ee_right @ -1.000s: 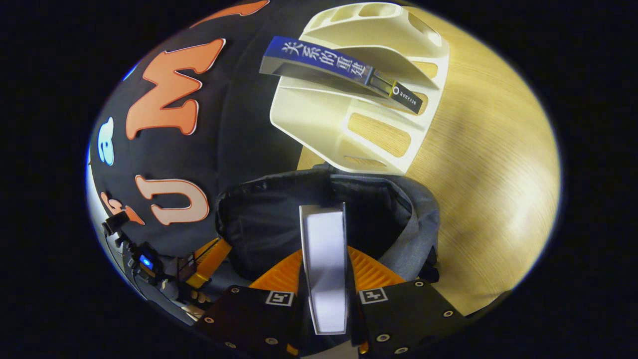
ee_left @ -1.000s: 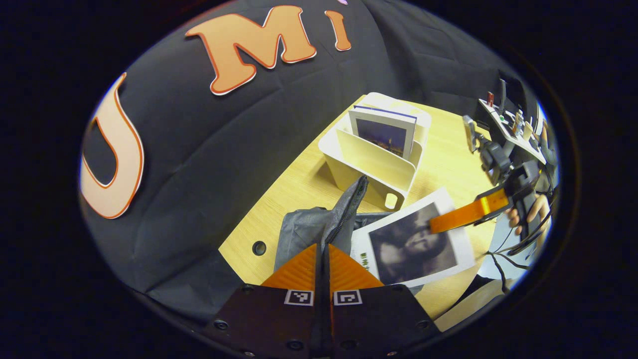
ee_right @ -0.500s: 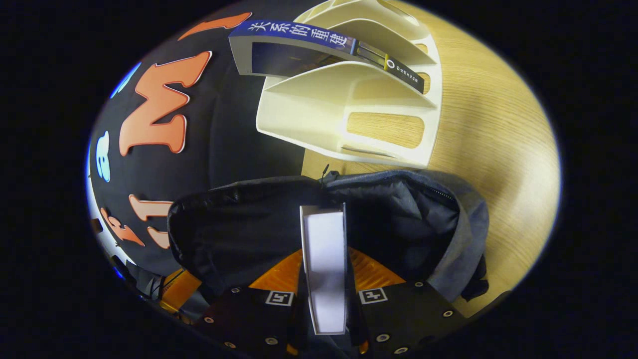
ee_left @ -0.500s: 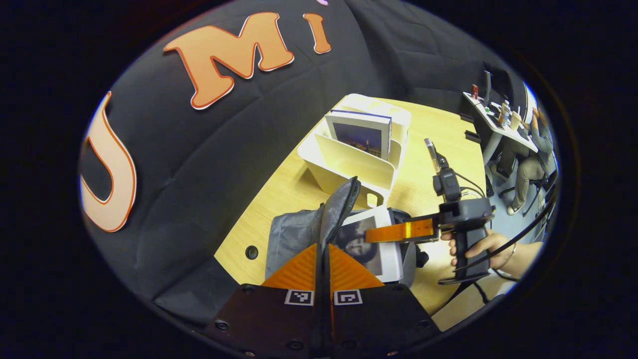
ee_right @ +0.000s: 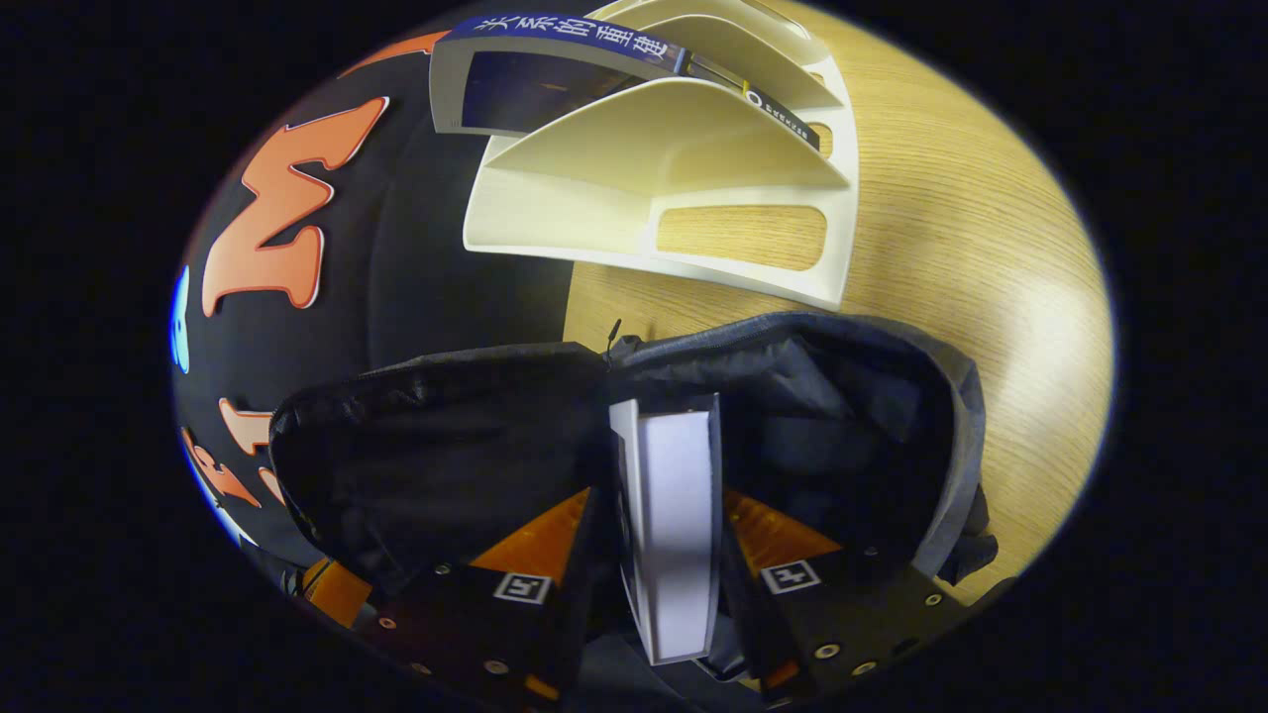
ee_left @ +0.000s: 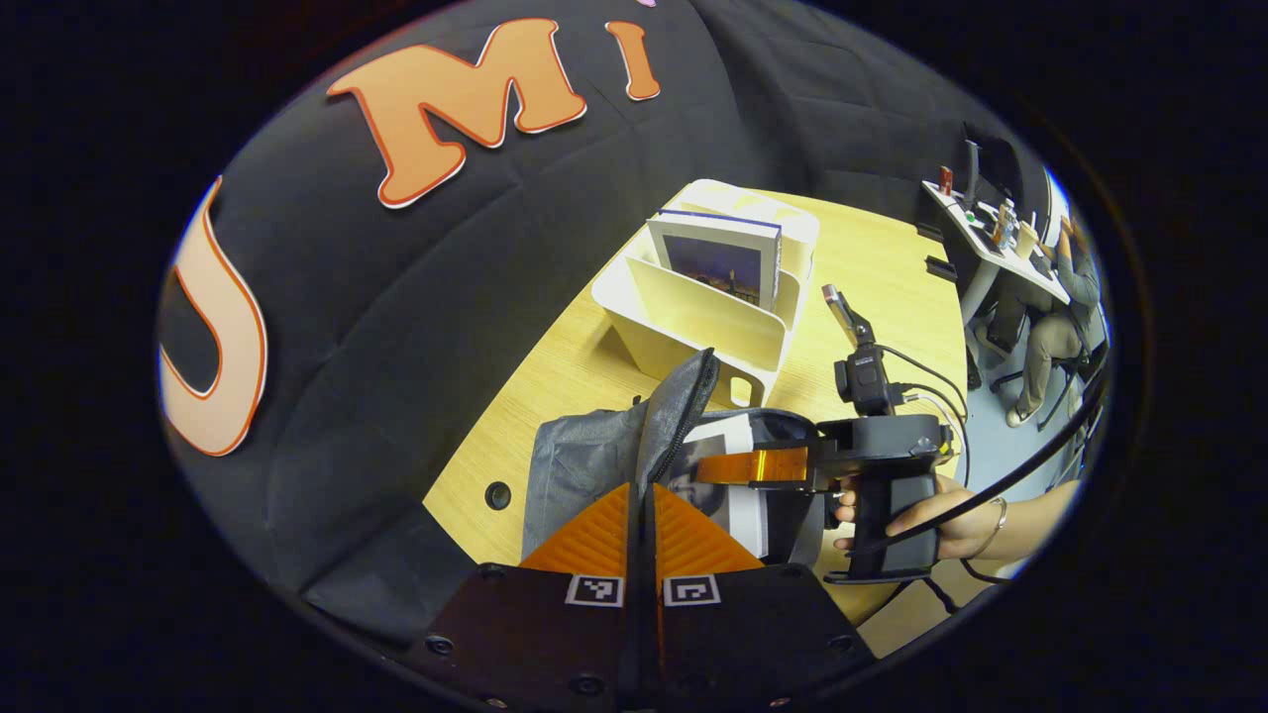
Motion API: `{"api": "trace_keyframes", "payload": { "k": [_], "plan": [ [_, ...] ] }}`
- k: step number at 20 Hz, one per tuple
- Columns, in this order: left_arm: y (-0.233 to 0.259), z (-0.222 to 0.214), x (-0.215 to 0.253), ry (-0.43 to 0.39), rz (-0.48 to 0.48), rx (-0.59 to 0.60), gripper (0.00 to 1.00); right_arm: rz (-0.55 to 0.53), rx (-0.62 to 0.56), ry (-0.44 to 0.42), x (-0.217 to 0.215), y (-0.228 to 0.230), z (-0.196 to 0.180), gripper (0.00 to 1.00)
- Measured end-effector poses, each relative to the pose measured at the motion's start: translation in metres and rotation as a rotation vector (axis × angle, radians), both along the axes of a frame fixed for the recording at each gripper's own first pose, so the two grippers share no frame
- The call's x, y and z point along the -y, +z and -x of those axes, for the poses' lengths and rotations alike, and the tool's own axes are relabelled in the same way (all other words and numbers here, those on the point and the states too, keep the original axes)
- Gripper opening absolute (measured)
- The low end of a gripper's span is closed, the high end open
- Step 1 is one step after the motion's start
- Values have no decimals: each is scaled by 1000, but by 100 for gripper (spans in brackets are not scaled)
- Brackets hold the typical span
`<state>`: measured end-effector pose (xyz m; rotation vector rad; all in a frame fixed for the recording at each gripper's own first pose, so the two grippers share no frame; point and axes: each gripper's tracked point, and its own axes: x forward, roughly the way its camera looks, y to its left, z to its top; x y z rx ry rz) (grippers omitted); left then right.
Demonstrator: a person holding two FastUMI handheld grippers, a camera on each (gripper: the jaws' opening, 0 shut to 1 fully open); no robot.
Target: Open the schoolbag, grab two books from the bookshelf and put them into the schoolbag.
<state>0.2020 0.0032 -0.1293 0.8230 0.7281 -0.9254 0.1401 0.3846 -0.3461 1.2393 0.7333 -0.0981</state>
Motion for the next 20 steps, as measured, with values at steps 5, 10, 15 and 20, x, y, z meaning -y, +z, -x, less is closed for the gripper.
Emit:
{"api": "trace_keyframes", "payload": {
  "k": [5, 10, 15, 20],
  "plan": [
    [-7, 0, 0, 32, 55, -50, 1, 56, -41, 74, 17, 14, 34, 97],
    [-16, 4, -13, 43, 86, -81, 1, 243, -45, 136, 93, 42, 76, 98],
    [-21, 3, -15, 66, 132, -102, 1, 432, -50, 134, 171, 100, 104, 98],
    [-27, 5, -17, 73, 159, -119, 1, 627, -55, 149, 224, 169, 107, 98]
  ]
}}
